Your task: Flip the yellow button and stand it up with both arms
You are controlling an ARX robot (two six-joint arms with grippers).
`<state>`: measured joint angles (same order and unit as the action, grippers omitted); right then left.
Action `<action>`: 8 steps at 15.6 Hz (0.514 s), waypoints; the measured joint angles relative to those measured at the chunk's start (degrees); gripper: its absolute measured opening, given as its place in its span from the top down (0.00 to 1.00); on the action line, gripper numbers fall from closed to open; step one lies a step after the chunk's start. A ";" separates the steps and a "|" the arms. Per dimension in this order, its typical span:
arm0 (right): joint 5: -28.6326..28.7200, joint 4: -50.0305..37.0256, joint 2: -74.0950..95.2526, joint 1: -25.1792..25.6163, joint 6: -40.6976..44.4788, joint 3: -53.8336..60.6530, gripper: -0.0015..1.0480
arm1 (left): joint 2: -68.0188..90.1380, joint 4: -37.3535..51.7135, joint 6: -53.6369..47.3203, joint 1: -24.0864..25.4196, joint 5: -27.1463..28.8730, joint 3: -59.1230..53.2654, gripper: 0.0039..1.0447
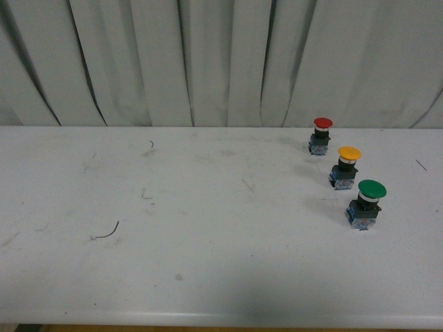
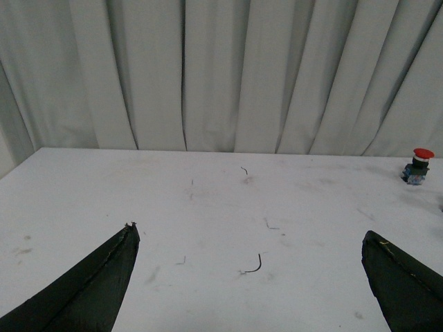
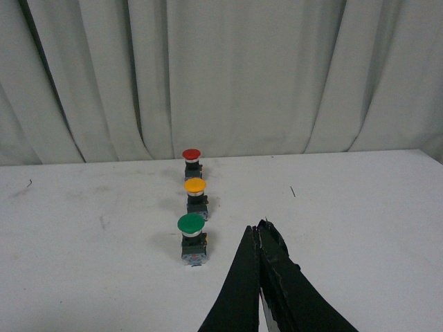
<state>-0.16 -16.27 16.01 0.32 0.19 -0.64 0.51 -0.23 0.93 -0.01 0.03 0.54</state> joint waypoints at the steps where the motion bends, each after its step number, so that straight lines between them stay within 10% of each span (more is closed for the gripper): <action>1: 0.00 1.33 -1.16 0.00 0.00 0.00 0.98 | 0.00 0.00 0.00 0.00 0.00 0.00 0.06; 8: 0.13 16.24 -15.82 0.00 -0.04 -0.11 0.98 | 0.00 0.11 -0.02 0.00 0.00 0.00 0.06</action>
<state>-0.03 -0.03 0.19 0.32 0.14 -0.75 0.51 -0.12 0.91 -0.01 0.03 0.54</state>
